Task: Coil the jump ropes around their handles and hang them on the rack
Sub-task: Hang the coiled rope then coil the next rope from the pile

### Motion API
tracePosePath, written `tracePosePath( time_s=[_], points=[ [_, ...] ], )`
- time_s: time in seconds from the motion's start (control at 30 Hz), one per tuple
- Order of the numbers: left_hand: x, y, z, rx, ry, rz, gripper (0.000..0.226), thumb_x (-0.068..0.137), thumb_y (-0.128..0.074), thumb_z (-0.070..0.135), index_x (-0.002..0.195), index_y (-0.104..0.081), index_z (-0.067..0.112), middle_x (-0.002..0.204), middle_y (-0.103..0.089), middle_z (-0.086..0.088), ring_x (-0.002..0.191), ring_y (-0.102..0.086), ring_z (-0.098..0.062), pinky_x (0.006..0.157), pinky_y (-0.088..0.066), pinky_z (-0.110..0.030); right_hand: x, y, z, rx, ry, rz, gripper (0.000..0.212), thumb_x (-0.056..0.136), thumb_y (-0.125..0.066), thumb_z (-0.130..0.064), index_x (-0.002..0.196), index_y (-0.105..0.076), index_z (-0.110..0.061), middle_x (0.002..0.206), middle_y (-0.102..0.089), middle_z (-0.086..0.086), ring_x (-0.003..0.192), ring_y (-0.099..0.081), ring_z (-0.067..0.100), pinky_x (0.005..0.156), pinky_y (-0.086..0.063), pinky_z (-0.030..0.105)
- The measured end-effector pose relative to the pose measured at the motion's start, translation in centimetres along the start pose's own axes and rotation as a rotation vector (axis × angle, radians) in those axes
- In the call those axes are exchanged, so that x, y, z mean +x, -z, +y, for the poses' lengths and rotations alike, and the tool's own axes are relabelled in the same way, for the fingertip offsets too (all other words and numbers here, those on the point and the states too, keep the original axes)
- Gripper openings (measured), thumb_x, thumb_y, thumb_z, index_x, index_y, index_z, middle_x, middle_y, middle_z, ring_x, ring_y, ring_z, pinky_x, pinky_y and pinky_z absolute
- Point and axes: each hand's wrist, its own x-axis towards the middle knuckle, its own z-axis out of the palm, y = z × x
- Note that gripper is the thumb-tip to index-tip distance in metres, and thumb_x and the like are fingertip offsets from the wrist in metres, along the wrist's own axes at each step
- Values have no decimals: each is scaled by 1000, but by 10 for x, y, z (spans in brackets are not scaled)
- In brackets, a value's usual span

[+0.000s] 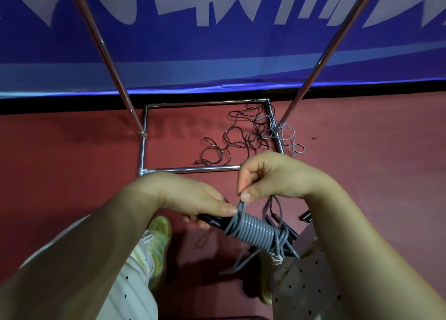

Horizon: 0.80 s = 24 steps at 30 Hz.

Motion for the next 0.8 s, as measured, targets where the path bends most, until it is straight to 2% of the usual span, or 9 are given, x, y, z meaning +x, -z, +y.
tracePosePath(
  time_s=[0.13, 0.23, 0.3, 0.37, 0.47, 0.57, 0.67, 0.73, 0.8],
  points=[
    [-1, -10, 11, 42, -41, -39, 53, 78, -40, 62, 84, -59, 12, 61, -51, 12, 63, -45, -14, 54, -38, -18, 3, -1, 2, 111, 25, -40, 15, 69, -73, -7, 65, -70, -21, 61, -66, -5, 55, -55, 4, 55, -43, 17],
    [-3, -14, 9, 7, -118, -28, 71, 71, -43, 69, 100, -60, 6, 69, -51, 8, 70, -47, -17, 60, -39, -25, 5, -3, 4, 227, 13, -97, 8, 64, -77, -16, 64, -70, -20, 54, -62, -7, 46, -47, 3, 46, -34, 17],
    [-7, -13, 9, -12, -157, -21, 59, 71, -43, 68, 94, -61, 16, 68, -53, 11, 66, -48, -9, 65, -41, -28, 6, -4, 7, 329, 7, -142, 11, 60, -81, -22, 64, -71, -22, 53, -62, -7, 42, -44, 1, 43, -28, 19],
    [-9, -12, 10, -8, -136, 0, 53, 80, -48, 63, 102, -61, 17, 72, -54, 8, 66, -48, -5, 69, -43, -27, 9, -5, 8, 420, 7, -156, 15, 58, -84, -18, 63, -70, -22, 51, -61, -7, 40, -44, -1, 41, -26, 17],
    [-6, -13, 12, 73, -111, 24, 31, 98, -46, 43, 108, -62, 19, 72, -52, 7, 64, -45, -5, 65, -39, -18, 12, -7, 7, 466, -22, -87, 22, 68, -66, -2, 56, -69, -20, 48, -59, -4, 36, -41, 0, 38, -24, 13],
    [-7, -10, 13, 136, -70, 19, 22, 97, -46, 44, 85, -60, 32, 71, -52, 8, 64, -46, -3, 66, -37, -16, 9, -8, 0, 460, -39, -64, 21, 69, -62, -3, 54, -68, -18, 51, -62, 1, 36, -43, 2, 36, -27, 12],
    [-10, -9, 9, 162, -46, -19, 26, 91, -51, 53, 96, -60, 30, 69, -51, 9, 62, -44, -3, 64, -36, -15, 5, -5, -2, 491, -37, -40, 20, 67, -64, 0, 55, -69, -15, 52, -62, 2, 39, -49, 4, 36, -35, 13],
    [-10, -10, 10, 92, -102, -20, 41, 82, -47, 57, 106, -61, 26, 69, -51, 7, 64, -44, -5, 67, -36, -20, 7, -3, 0, 562, -22, -36, 22, 58, -79, 4, 56, -70, -15, 54, -63, 3, 41, -53, 4, 38, -40, 14],
    [-11, -8, 10, 53, -146, -26, 50, 79, -46, 54, 116, -60, 24, 70, -51, 6, 65, -45, -6, 69, -37, -22, 10, -2, 0, 647, -16, -49, 21, 48, -89, -14, 58, -71, -16, 57, -64, 4, 43, -55, 5, 41, -45, 14]
  ],
)
